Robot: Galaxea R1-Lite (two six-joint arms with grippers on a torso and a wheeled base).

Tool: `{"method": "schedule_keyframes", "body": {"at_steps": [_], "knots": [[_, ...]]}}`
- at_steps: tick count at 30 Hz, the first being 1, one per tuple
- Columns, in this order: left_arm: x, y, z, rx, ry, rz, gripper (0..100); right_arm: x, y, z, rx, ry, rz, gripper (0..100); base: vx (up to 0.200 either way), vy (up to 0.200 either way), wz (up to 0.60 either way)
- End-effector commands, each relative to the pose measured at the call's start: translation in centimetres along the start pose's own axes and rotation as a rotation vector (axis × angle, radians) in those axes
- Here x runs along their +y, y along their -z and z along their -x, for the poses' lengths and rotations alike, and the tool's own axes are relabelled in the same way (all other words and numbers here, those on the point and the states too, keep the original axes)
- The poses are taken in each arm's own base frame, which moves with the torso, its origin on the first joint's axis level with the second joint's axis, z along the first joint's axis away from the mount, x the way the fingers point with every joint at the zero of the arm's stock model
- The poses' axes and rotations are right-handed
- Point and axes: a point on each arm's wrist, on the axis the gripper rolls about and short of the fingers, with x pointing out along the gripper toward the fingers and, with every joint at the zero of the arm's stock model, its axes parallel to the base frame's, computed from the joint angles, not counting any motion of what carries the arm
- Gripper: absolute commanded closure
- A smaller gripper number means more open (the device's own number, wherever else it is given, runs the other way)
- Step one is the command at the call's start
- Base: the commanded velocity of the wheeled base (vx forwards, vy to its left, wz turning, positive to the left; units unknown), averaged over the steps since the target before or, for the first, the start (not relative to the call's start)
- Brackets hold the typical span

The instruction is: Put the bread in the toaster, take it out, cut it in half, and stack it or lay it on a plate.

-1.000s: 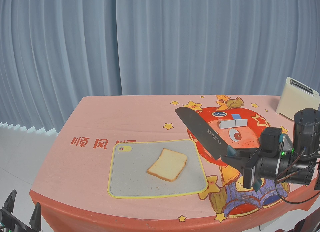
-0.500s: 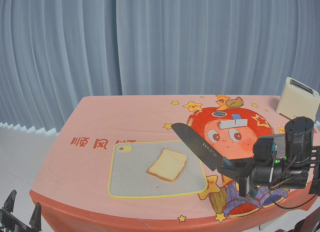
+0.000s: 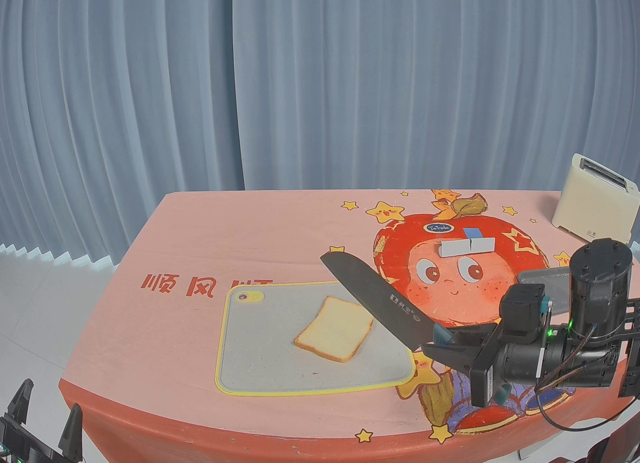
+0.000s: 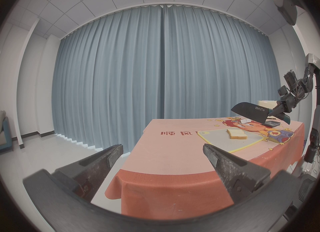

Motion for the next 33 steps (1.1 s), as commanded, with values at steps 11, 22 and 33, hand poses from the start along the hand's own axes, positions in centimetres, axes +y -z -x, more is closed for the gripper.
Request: {"method": "schedule_keyframes", "body": {"at_steps": [11,22,33], "knots": [[0.0,0.42,-0.14,0.013,-0.001,0.002,0,0.22,-1.09,-0.04,-0.036,-0.003,-0.034,100,0.0,0.0,0.0],[0.02,0.4,-0.15,0.013,-0.007,-0.007,100,0.32,-0.86,-0.2,-0.023,-0.006,-0.03,100,0.0,0.0,0.0],[0.01,0.42,-0.15,0.014,0.0,0.001,100,0.58,-0.68,-0.22,-0.016,-0.002,-0.025,100,0.0,0.0,0.0]]}}
